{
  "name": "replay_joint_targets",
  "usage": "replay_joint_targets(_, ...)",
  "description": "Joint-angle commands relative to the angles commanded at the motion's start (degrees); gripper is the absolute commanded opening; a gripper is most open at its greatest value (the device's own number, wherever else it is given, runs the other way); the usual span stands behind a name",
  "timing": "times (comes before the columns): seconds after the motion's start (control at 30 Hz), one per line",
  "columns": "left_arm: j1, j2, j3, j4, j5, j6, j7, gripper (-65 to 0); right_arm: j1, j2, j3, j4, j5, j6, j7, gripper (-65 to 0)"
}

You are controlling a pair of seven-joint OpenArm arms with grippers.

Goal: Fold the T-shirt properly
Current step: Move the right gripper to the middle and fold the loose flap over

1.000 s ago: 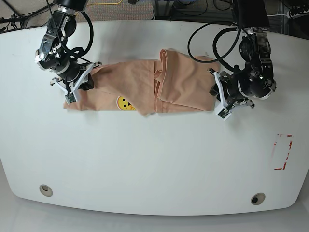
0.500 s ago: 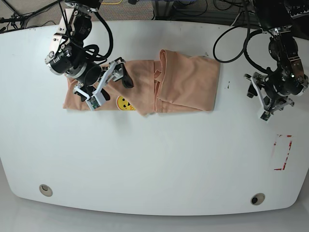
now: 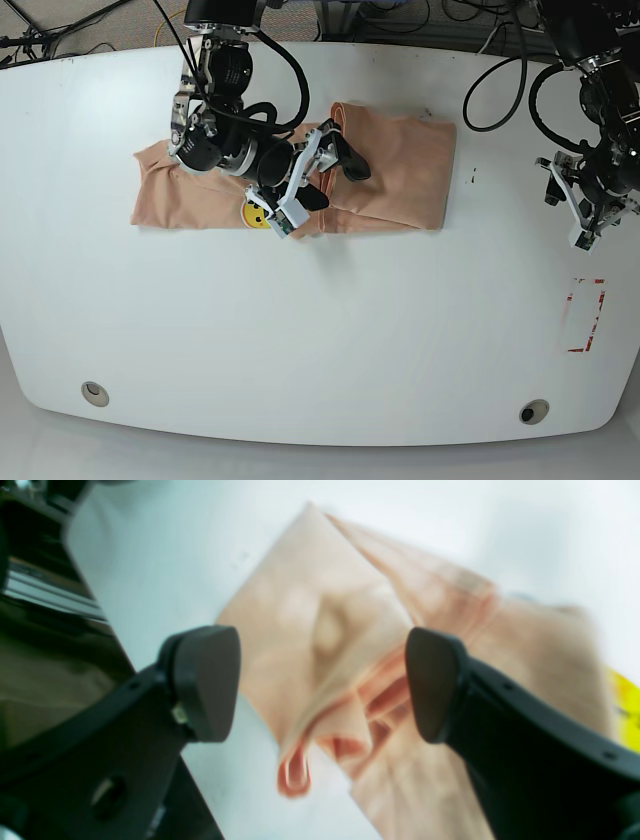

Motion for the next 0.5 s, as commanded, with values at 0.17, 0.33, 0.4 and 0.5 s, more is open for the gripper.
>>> replay_joint_targets(0.17,0.53,0.00,0.00,0.00,0.00,0.00,0.00,-32.4,0.18,0.18,-0.88,-4.84,0.00,0.00,5.01,-17.1)
replay_joint_targets(0.33,1.67,0.00,0.00,0.09,-0.09,0.00,-0.09,-32.4,0.79,1.41,-2.90,-7.56,0.00,0.00,7.82,-20.3)
replay_joint_targets(0.4,1.67,0.00,0.00,0.09,-0.09,0.00,-0.09,-32.4,0.79,1.67,-3.96,-7.91,0.00,0.00,8.79,-24.4)
replay_joint_targets(0.5,1.67,0.00,0.00,0.09,-0.09,0.00,-0.09,-32.4,0.79,2.37,-5.27,-8.09,-0.18,0.00,10.64,-31.2)
